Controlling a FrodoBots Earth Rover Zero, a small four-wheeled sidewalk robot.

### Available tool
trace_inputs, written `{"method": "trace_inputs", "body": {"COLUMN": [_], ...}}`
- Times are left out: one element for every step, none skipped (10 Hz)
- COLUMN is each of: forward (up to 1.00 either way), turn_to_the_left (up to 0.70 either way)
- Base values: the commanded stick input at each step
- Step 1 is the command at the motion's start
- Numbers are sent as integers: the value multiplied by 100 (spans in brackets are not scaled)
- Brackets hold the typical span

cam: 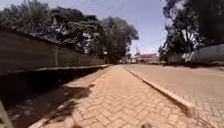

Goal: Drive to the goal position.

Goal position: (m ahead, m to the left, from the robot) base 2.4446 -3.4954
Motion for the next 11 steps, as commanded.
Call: {"method": "trace_inputs", "body": {"forward": [70, 70, 70, 70, 70, 70, 70, 70, 70, 70, 70], "turn_to_the_left": [0, 0, 0, 0, 0, 0, 0, 0, 0, 0, 0]}}
